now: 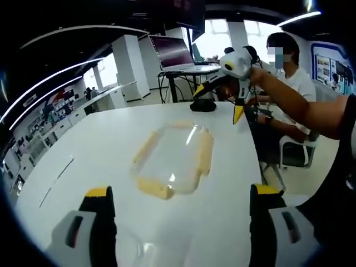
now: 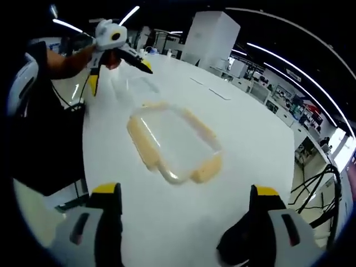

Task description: Snap each plastic latch of the storage box into its locked position after aligning the lid with the box until every specified latch is closed and the lid sits flush.

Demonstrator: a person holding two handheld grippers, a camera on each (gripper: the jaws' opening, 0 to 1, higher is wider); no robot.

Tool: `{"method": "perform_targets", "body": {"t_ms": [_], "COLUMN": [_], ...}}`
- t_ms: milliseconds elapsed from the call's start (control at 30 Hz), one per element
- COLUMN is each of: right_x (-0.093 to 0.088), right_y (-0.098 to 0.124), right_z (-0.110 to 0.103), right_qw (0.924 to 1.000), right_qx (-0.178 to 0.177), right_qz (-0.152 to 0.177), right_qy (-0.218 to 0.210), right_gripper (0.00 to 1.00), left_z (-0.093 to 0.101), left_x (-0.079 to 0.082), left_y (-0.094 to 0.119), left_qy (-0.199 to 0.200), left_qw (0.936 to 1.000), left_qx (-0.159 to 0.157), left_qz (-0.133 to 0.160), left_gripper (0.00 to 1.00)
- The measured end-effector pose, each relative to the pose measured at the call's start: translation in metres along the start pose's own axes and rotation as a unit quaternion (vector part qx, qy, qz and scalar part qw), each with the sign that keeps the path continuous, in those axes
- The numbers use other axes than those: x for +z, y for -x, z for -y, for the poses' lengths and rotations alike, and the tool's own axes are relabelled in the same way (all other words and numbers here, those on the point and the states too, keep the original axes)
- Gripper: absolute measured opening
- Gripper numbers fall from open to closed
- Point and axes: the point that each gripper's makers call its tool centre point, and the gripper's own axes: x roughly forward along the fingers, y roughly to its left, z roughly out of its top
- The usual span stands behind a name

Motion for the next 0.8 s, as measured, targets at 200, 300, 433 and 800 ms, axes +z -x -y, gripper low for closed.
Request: {"method": "perform_targets", "body": {"t_ms": [200,300,433,800], "right_x": [-0.003,-0.005,-0.005,0.0], "right_y": [0.004,0.005,0.006,0.006], "right_z": [0.004,0.003,0.004,0.001], "right_qw": [0.9999,0.9999,0.9999,0.9999], "right_qx": [-0.008,-0.007,-0.009,-0.001], "right_qz": [0.0,-0.005,-0.009,-0.012], "right_qy": [-0.008,-0.005,-0.003,-0.004], "right_gripper": [1.0,1.0,1.0,0.99], "left_z": [-0.008,-0.016,-0.02,-0.029], "left_x": [-0.007,0.001,0.0,-0.001], "left_y": [-0.002,0.0,0.002,0.014], "left_qy": [-0.054,-0.039,-0.038,-0.033], "left_qw": [0.9979,0.9989,0.9986,0.9978], "left_qx": [0.014,0.019,0.03,0.039], "left_qz": [-0.032,-0.017,-0.022,-0.042], "left_gripper": [0.99,0.9,0.84,0.76]}}
